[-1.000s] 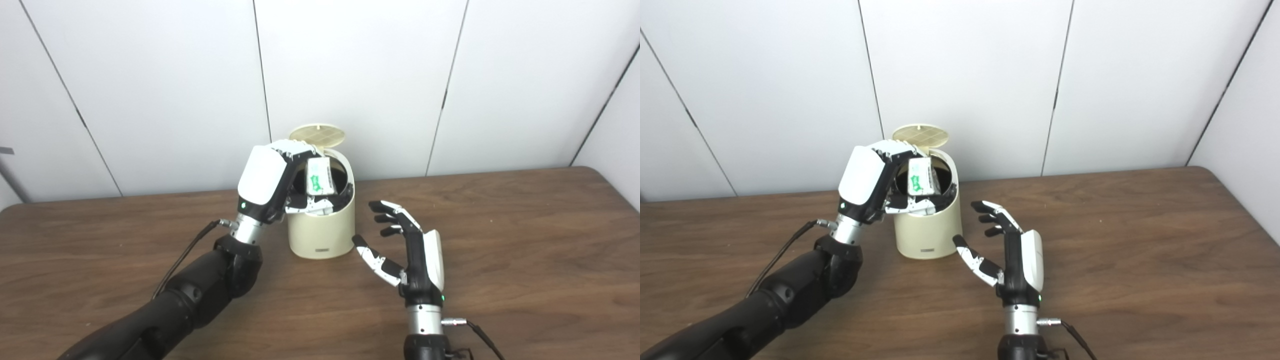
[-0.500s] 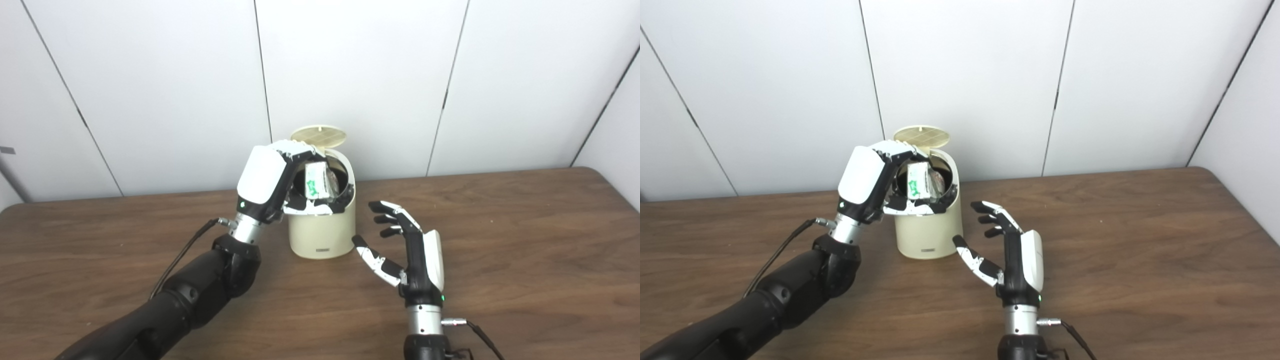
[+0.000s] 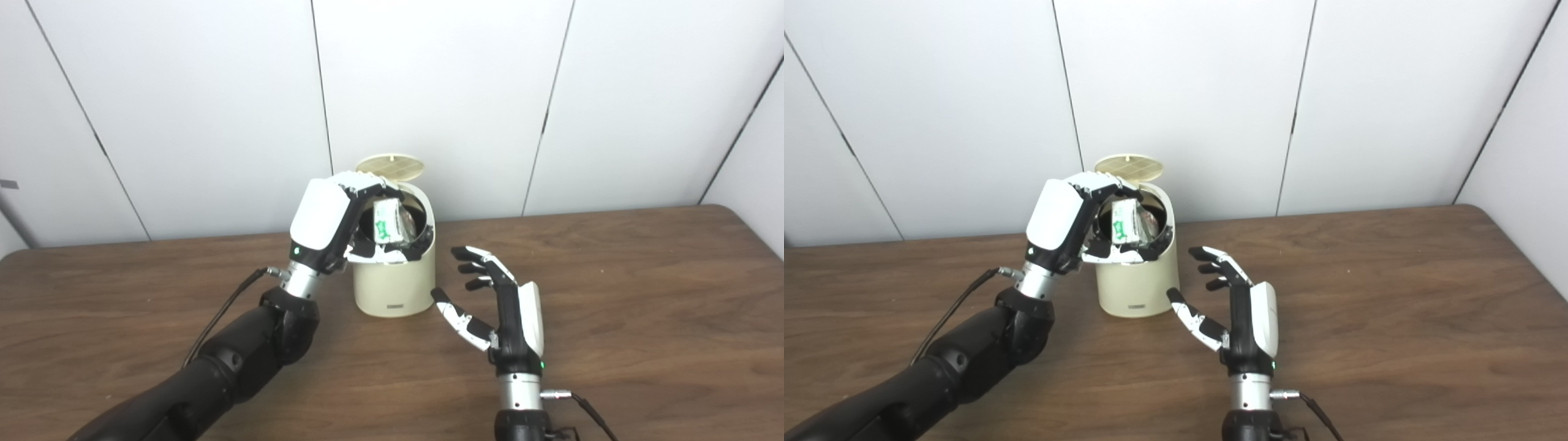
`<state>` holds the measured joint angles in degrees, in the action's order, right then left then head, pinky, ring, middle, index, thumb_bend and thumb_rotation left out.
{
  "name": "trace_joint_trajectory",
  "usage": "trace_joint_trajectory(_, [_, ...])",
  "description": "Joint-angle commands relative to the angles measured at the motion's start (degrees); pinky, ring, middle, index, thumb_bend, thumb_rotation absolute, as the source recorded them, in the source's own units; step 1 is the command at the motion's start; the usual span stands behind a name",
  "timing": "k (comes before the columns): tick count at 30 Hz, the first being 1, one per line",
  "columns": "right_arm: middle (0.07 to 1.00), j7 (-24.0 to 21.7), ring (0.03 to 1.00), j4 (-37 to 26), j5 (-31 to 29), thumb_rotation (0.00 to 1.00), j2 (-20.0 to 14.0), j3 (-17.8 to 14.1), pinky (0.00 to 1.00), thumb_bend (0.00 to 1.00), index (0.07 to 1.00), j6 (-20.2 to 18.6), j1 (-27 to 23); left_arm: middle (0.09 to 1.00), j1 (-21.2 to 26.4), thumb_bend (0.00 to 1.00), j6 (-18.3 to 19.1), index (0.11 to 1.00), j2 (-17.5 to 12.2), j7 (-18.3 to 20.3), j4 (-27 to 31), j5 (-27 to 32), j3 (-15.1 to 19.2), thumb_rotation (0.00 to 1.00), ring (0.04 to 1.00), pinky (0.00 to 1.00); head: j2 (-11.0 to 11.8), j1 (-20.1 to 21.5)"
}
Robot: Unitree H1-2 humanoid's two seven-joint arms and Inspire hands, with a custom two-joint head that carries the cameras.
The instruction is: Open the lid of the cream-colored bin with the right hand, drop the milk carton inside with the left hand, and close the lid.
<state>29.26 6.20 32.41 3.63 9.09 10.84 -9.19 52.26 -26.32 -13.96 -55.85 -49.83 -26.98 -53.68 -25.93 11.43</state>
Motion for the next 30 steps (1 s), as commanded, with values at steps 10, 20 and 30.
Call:
trace_joint_trajectory(10, [0.707,0.40,0.661,2.92,0.36,0.18,0.19,0.47,0.52,0.30,0.687,1.50,3.52,0.658,1.45,1.00,-0.60,0.663,-1.83,-1.35,4.73,-0.09,-0.04,0.44,0.640,0.60,-0.14,-0.29])
trace_joint_trajectory(20, [0.702,0.49,0.659,3.03,0.39,0.16,0.07,0.47,0.52,0.30,0.683,1.78,3.50,0.620,-5.40,1.00,-0.60,0.614,-5.51,-3.55,18.17,0.82,2.26,0.46,0.597,0.58,-0.21,-0.50])
trace_joint_trajectory(30, [0.720,-0.72,0.669,-2.03,-0.09,0.33,-0.82,-1.00,0.53,0.32,0.702,1.04,3.11,0.469,-20.33,0.51,-0.60,0.486,-10.04,-2.34,41.35,5.74,8.46,0.11,0.449,0.49,-0.28,-1.20])
